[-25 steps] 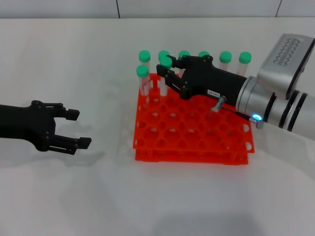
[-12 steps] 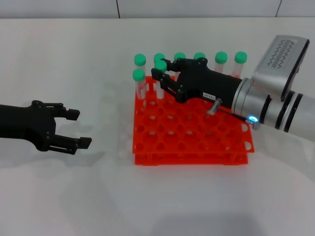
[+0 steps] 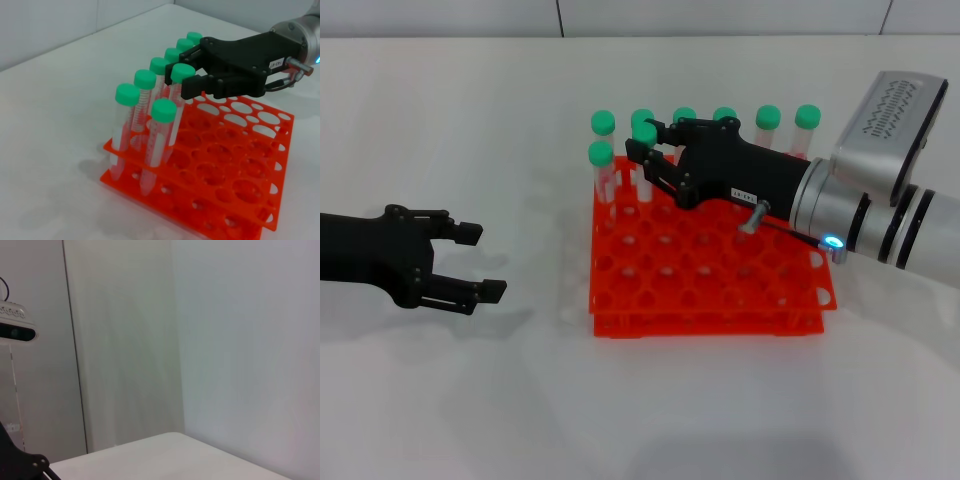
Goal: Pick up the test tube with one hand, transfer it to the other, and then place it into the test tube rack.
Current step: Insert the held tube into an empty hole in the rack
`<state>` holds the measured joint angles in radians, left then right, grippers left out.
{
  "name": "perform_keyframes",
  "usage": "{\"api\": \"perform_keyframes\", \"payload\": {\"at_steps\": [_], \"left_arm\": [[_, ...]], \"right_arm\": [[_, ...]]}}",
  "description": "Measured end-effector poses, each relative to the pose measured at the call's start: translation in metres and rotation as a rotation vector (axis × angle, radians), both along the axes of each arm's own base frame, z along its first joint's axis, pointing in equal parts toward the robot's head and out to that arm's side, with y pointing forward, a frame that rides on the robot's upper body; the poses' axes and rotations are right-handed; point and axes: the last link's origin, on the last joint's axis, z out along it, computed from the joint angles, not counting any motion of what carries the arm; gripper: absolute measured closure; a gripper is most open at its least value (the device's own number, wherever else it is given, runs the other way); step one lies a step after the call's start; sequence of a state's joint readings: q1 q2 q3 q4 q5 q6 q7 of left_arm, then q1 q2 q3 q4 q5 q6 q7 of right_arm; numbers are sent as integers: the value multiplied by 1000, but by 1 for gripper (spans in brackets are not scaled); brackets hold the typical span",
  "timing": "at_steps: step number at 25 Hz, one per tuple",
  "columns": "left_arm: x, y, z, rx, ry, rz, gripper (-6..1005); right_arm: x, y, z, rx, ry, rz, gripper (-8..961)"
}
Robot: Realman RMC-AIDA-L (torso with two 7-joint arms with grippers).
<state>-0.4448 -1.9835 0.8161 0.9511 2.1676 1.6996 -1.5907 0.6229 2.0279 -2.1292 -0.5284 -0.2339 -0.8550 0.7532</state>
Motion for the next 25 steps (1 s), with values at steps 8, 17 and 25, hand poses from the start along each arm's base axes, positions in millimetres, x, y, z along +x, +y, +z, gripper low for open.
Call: {"api": "perform_keyframes", "payload": {"at_steps": [8, 17, 25], "left_arm": [[0, 0, 0, -1, -1, 0, 118], [0, 0, 0, -1, 0, 0, 118], [-1, 0, 2, 2, 3, 0, 118]], "right_arm": [[0, 0, 0, 0, 2, 1, 689], [-1, -1, 0, -3, 5, 5, 688], [-5, -4, 1, -9, 27, 37, 573]]}}
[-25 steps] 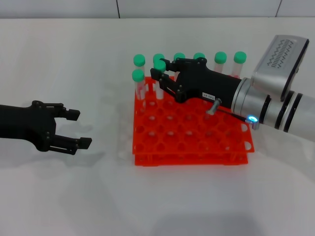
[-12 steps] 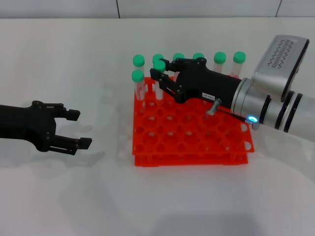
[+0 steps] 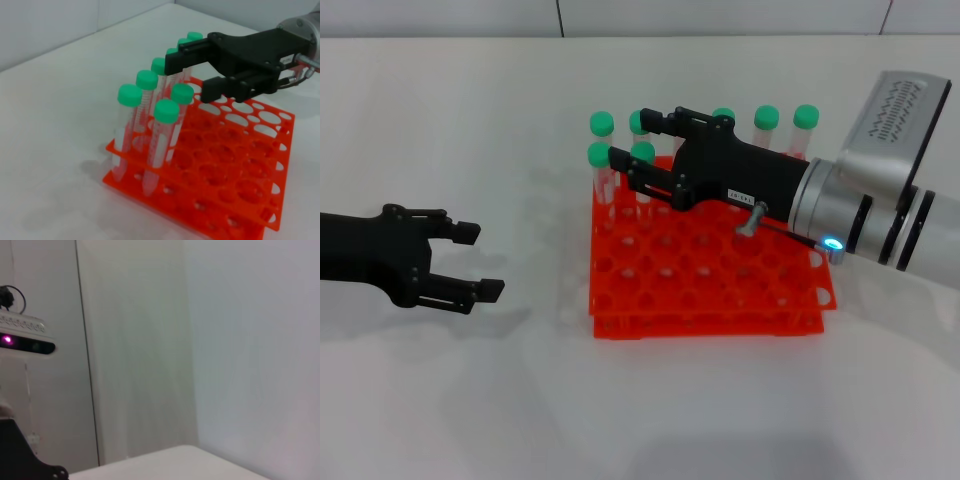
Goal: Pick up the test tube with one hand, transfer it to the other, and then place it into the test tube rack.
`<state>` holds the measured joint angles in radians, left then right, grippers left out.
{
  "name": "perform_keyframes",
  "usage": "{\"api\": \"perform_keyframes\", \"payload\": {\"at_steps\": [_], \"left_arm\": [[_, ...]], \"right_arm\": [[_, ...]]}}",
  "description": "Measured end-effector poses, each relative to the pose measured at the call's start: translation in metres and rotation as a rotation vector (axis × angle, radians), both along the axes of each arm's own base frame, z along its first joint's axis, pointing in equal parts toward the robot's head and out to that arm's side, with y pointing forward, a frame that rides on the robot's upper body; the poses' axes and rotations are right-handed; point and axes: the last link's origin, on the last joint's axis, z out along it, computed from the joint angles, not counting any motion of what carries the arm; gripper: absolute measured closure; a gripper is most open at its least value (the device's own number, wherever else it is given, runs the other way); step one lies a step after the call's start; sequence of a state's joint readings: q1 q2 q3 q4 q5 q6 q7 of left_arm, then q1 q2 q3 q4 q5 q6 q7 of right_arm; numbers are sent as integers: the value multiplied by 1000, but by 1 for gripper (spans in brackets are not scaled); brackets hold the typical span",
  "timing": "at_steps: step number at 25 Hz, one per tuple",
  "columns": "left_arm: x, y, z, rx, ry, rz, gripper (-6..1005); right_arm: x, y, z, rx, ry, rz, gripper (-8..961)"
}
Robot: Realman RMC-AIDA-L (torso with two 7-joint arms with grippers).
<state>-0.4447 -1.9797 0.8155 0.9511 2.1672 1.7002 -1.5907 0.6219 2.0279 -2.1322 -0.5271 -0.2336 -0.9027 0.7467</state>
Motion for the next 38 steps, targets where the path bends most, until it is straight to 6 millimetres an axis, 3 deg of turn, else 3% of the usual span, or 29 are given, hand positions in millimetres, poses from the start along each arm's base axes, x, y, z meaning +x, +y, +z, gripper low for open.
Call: {"api": "perform_keyframes", "payload": {"at_steps": [5, 8, 17, 19, 27, 32, 38], "left_arm": [[-1, -2, 7, 21, -29, 2, 118], [-2, -3, 13, 40, -49, 3, 118], [0, -7, 42, 131, -168, 1, 118], [2, -7, 44, 141, -184, -2, 118], [10, -7, 47, 153, -266, 5, 118], [12, -10, 44, 143, -297, 14, 118], [12, -13, 37, 119, -321, 24, 118]], "right_arm": [[1, -4, 8, 13, 49, 7, 340], [6, -6, 21, 48, 105, 3, 295], [45, -3, 65, 85, 111, -69, 297], [49, -3, 69, 70, 96, -73, 298], [88, -8, 124, -49, 5, -108, 301], [99, -18, 142, -84, -43, -88, 302], [106, -26, 143, -152, -126, -90, 302]]}}
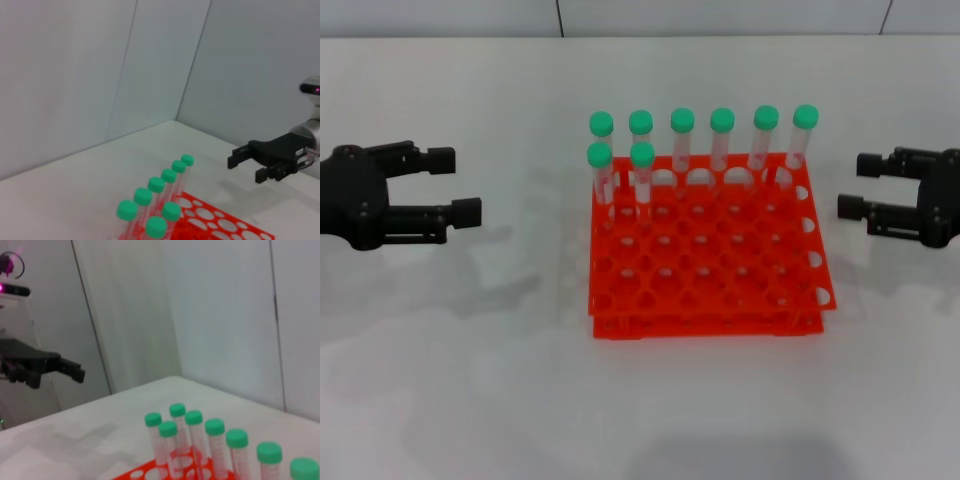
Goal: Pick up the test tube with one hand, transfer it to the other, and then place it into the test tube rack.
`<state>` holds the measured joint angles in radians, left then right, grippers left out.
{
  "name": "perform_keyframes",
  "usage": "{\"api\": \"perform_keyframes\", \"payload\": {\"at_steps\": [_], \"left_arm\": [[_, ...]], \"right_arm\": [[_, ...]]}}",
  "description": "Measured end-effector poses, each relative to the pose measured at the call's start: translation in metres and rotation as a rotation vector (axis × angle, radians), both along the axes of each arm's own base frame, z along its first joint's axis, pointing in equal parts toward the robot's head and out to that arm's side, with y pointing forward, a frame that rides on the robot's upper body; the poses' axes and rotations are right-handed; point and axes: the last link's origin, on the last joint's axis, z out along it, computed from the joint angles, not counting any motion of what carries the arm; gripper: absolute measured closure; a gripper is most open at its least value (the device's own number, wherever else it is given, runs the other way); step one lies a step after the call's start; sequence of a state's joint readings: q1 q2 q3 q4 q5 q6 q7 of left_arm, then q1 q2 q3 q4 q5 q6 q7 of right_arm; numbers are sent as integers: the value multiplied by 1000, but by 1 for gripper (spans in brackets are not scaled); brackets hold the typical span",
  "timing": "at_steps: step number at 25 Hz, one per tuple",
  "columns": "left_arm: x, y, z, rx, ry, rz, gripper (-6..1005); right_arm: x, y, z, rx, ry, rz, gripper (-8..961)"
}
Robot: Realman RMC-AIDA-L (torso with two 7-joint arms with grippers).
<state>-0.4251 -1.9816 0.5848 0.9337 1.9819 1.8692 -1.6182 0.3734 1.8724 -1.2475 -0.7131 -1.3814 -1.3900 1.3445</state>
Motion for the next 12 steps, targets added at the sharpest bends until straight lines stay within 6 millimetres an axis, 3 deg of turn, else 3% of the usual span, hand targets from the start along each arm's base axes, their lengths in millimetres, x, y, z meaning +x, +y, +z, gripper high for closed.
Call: {"api": "perform_keyframes", "payload": {"at_steps": [12], "left_arm": [[0, -5, -4, -35, -20, -7, 118]], "right_arm": [[-8, -9, -4, -68, 13, 40, 302]]}}
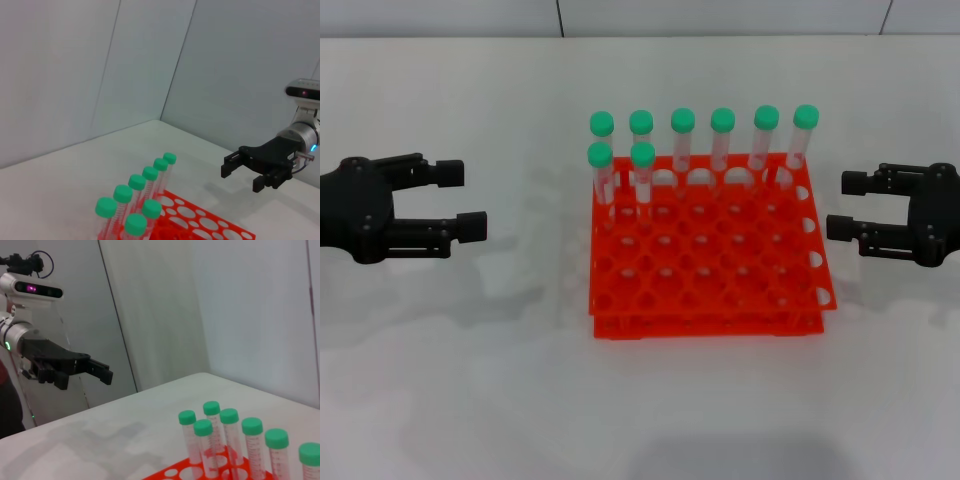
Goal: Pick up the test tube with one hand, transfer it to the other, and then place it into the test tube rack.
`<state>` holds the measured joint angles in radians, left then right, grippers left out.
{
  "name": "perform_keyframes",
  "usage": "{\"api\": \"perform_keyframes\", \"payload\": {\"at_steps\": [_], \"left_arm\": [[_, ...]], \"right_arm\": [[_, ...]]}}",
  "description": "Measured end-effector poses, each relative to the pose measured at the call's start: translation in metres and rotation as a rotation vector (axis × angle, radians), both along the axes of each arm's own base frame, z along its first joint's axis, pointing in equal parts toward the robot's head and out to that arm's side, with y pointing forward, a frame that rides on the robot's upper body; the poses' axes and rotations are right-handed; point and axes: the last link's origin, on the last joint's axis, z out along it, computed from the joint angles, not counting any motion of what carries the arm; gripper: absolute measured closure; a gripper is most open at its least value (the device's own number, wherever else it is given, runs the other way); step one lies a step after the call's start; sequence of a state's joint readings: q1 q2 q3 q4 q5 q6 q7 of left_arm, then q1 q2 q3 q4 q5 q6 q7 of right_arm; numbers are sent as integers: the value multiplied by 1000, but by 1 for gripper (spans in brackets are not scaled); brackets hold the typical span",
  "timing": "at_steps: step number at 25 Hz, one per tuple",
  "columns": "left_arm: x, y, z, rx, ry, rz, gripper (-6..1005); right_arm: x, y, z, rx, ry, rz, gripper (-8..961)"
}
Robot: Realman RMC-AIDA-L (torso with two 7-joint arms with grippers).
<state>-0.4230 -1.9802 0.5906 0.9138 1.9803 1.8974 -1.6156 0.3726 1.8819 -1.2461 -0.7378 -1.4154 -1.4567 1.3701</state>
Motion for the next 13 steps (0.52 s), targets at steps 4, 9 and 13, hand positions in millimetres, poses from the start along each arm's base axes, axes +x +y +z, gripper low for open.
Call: {"api": "perform_keyframes", "payload": {"at_steps": [4, 9, 13], "left_arm": [[-1, -1, 1, 0, 2, 0, 118], [0, -2, 2, -8, 1, -5, 118], [0, -2, 3, -7, 1, -3, 118]], "right_arm": [[-2, 0, -2, -4, 6, 4, 302], [-4, 1, -5, -5, 10, 6, 302], [-5, 1, -5, -5, 10, 9, 302]]}}
